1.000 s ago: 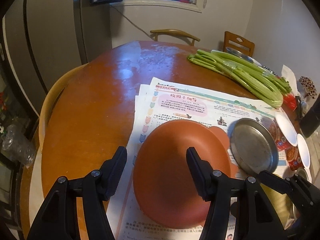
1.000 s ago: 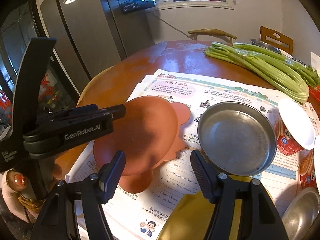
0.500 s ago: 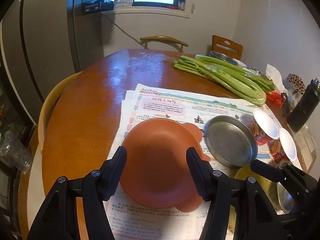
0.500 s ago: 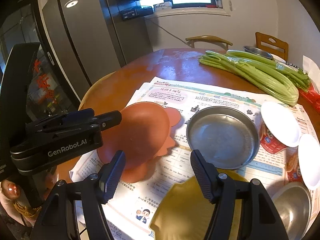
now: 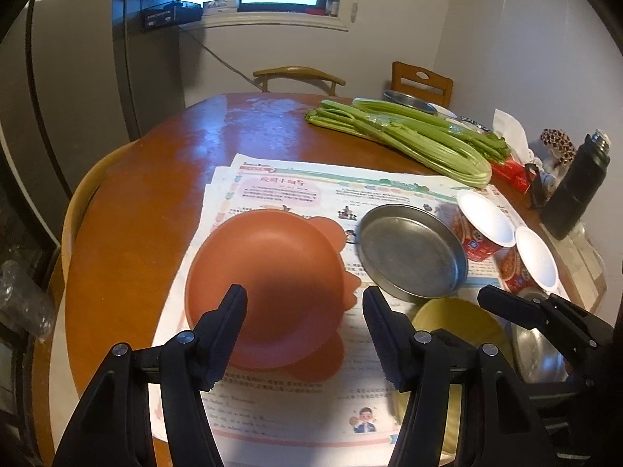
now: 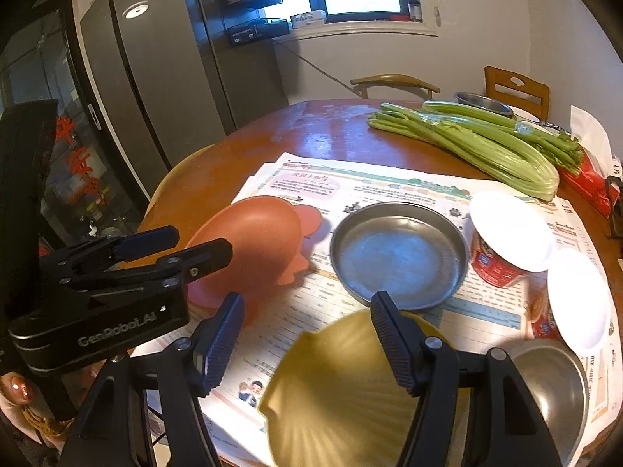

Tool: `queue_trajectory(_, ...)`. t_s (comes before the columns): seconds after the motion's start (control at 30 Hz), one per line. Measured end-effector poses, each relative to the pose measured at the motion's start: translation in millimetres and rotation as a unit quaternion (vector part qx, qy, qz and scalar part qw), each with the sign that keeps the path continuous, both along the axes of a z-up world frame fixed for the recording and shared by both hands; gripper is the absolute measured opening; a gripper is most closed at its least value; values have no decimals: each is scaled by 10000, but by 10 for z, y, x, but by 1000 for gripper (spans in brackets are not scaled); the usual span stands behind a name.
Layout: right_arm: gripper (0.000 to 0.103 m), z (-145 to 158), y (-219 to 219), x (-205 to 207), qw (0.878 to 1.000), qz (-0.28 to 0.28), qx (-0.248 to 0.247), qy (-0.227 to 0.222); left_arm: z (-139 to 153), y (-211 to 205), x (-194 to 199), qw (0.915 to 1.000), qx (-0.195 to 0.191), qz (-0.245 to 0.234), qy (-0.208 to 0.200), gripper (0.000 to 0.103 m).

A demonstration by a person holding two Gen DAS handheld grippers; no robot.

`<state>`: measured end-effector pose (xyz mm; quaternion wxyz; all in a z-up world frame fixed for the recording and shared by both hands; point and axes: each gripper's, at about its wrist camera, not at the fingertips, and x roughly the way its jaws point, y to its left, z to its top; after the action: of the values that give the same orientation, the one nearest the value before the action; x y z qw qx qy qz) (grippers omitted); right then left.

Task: Organize plates and bowls
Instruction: 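Open the left tool and withdraw from the terracotta plate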

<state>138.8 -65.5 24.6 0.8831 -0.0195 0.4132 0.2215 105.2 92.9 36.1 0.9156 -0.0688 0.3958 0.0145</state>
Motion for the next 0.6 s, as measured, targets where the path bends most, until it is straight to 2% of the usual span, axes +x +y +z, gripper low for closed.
queue_trajectory(0.27,67,-22,-300,20,9993,-332,-180,14,-3,-103,-98,9999,-111,-63,32,64)
queue_trajectory(0.6,68,-181,-592,44,9976,-440,-478,231,-276,-340,-200,9985,-160,-315,429,64)
